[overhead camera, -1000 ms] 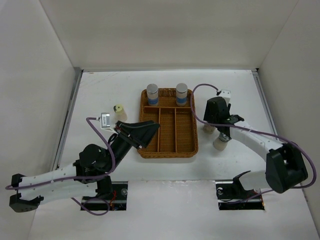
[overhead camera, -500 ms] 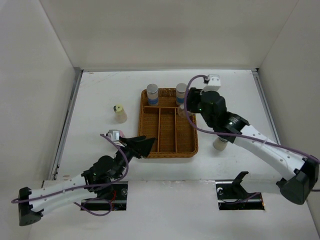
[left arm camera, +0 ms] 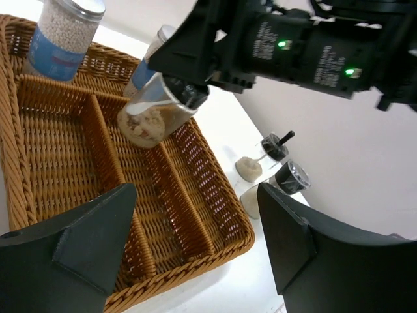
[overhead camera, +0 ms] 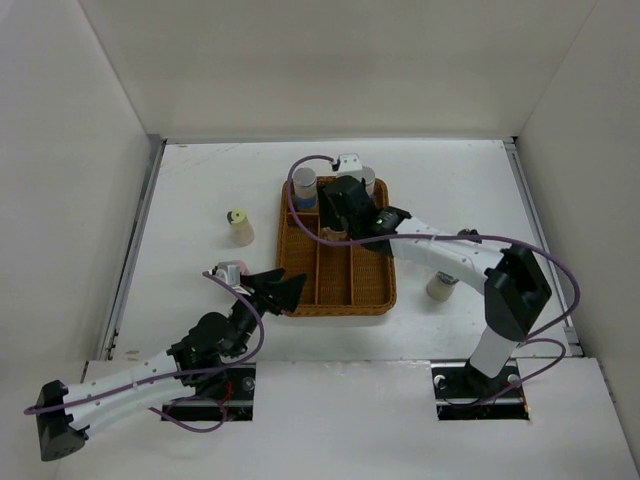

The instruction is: Organize the condiment bottles

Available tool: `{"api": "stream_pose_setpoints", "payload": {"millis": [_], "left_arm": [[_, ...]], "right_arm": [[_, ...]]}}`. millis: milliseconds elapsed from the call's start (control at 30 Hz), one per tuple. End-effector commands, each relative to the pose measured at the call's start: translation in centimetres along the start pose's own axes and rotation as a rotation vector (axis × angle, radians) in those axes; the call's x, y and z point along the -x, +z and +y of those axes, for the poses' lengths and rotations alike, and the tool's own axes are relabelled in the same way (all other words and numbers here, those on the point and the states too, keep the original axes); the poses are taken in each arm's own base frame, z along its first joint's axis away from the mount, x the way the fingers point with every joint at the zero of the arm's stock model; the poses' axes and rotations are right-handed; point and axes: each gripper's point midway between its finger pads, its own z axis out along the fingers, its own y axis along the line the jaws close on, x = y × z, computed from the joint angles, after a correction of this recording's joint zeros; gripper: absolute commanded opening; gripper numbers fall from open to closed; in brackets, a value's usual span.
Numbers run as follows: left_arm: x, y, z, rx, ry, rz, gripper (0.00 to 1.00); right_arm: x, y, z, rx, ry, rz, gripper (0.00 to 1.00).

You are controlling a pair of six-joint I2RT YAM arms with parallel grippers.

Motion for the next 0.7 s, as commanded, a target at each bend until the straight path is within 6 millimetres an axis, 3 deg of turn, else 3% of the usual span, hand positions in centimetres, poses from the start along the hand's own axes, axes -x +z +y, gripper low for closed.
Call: {"api": "stream_pose_setpoints", "payload": {"millis": [0, 333, 667], "left_arm": [[1.4, 0.1, -0.7, -0.031, -0.011, -0.054, 0.74], [1.2, 0.0, -0.8, -0.039, -0.012, -0.049, 0.74], [0.6, 0.2, -0.9, -0.044, -0.024, -0.03, 0.75]], "right_arm": [[5.1, 0.3, 1.5, 0.028, 0.04, -0.13, 0.44], [2.3, 4.1, 0.0, -0.074, -0.023, -0.089, 0.46], [1.5, 4.0, -1.3, -0.086, 0.031, -0.099, 0.46]]}}
